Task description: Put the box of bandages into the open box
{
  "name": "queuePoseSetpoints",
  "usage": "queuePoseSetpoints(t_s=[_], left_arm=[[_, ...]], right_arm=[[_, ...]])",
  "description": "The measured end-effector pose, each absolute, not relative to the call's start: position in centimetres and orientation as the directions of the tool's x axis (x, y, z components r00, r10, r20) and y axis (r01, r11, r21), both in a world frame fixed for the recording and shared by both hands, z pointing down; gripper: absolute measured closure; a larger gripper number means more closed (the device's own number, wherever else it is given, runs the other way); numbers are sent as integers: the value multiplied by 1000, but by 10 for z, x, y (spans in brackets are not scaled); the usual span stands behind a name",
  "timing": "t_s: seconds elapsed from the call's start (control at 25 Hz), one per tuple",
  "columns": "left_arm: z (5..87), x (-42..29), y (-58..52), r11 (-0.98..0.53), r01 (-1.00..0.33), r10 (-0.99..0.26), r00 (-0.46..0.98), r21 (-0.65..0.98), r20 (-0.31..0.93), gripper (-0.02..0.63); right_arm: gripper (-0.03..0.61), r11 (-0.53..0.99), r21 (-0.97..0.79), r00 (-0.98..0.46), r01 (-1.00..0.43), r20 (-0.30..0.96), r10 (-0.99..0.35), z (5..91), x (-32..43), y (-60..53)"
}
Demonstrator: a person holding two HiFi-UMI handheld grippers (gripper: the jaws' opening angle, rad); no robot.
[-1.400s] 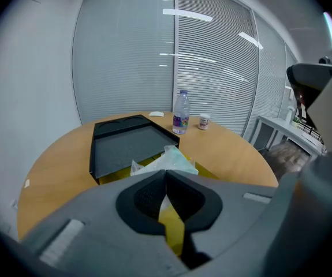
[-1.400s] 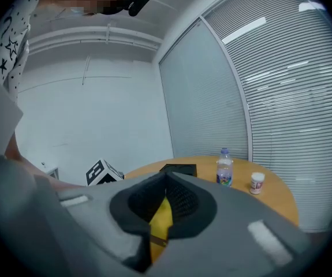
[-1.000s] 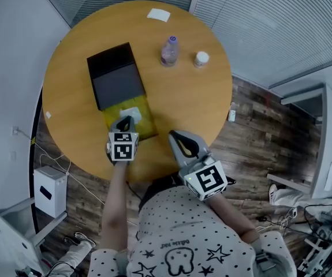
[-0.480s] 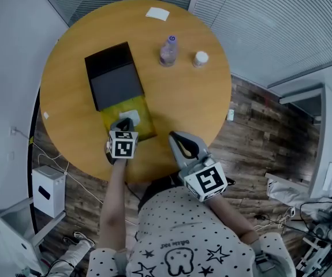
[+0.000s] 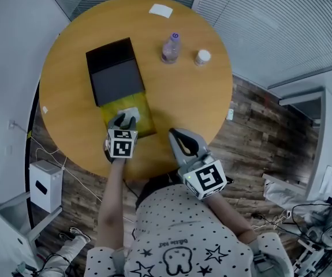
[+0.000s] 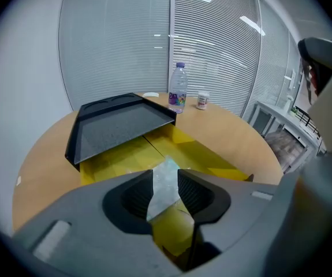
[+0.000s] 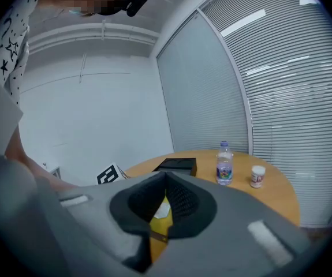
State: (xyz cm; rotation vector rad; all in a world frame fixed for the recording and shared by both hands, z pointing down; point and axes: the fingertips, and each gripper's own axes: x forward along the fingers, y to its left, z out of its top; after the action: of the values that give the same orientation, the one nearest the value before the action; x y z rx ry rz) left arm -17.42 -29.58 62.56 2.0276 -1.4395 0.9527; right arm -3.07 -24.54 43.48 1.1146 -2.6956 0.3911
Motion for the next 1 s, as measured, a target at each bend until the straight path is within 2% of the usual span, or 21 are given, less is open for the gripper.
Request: queuePoseSetpoints(t_s=[0.64,1.0], left_arm=[[615,-174,-294,-325,-946,-638,220,1,738,472],[598,-174,-293,-313,-950,-679,226,3,698,527]], right_arm=[[574,691,-165,-706,-704,270,-655,432,-33,-238],[574,690,-160,-704,-706,265,-659,429,-32,-229]])
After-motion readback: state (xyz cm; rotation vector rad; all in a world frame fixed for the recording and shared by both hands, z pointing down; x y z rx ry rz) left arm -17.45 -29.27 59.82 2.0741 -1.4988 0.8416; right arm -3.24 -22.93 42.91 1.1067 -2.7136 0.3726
